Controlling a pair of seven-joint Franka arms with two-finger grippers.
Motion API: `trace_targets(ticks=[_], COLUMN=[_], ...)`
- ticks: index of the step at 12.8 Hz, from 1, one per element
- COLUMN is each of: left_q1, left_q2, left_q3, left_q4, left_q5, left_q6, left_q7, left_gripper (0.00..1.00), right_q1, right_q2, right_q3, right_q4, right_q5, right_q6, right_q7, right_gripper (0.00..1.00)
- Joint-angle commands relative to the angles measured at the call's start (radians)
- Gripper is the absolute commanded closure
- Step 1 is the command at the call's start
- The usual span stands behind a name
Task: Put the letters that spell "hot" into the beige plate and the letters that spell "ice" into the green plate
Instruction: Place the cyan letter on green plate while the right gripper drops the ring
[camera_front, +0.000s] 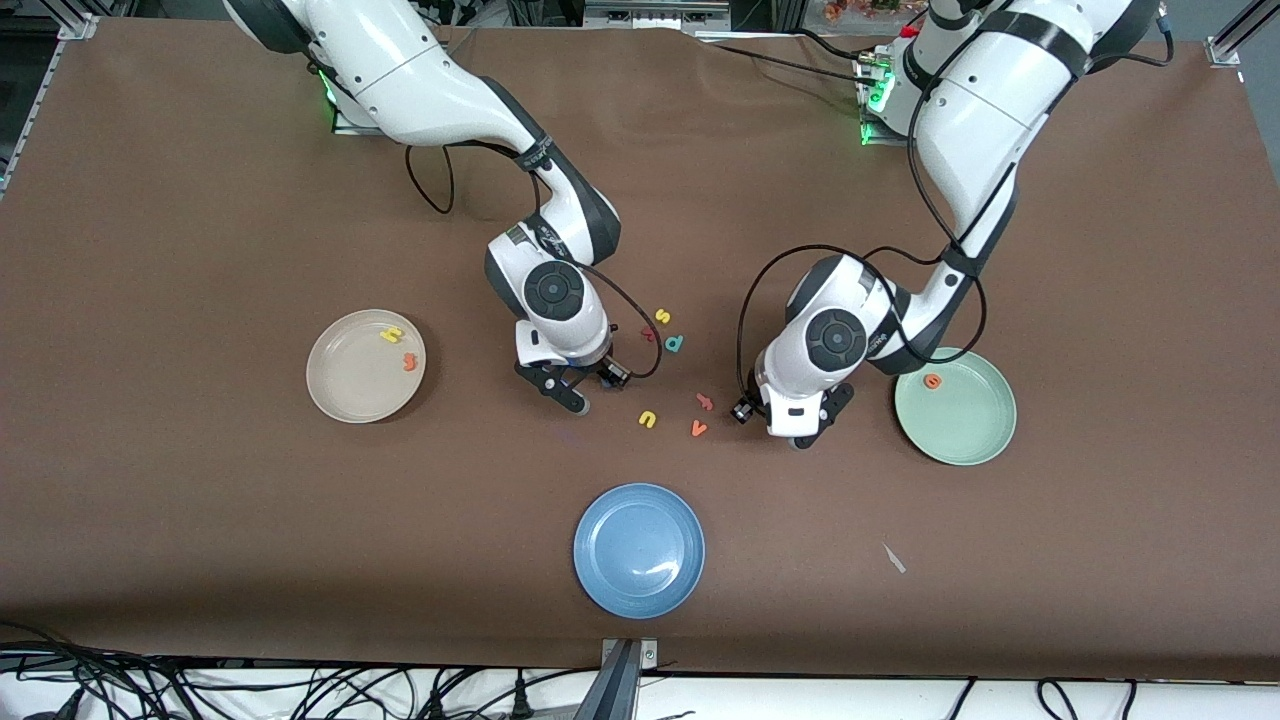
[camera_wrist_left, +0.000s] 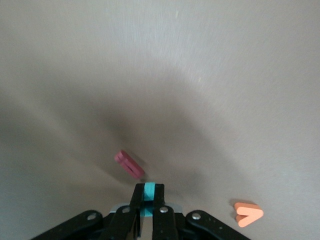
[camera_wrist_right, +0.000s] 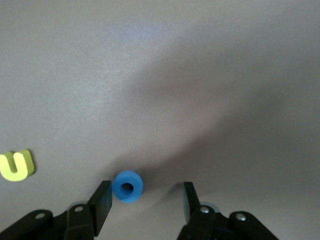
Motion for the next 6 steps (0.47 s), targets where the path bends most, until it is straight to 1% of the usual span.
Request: trace_targets(ticks=[1, 3, 5, 6], left_q1=[0.064, 0.124, 0.193, 0.224], left_q2=[-0.131, -0.188, -0.223, -0.228], left_q3=[-0.009, -0.010, -0.010, -0.009], left_q4=[-0.008, -0.008, -0.012, -0.015], left_q5=[0.004, -0.025, -0.025, -0.021], left_q6=[-0.182, -0.324, -0.452, -0.484], left_q7=[0.160, 0.335, 0.517, 0.592], left_gripper=[1.00, 1.00, 1.00, 1.00], right_q1=[0.024, 0.030, 0.044, 0.044], right_q2=[0.035, 0.053, 0.060, 0.060], right_q3=[-0.017, -0.018, -0.023, -0.023], right_q4=[0.064, 0.072, 0.072, 0.072], right_q5=[-0.012, -0.013, -0.029, -0.038], right_q6=[-0.009, -0.007, -0.006, -0.006], right_q7=[0.034, 0.045, 0.054, 0.054], right_gripper=[0.34, 0.34, 0.35, 0.38])
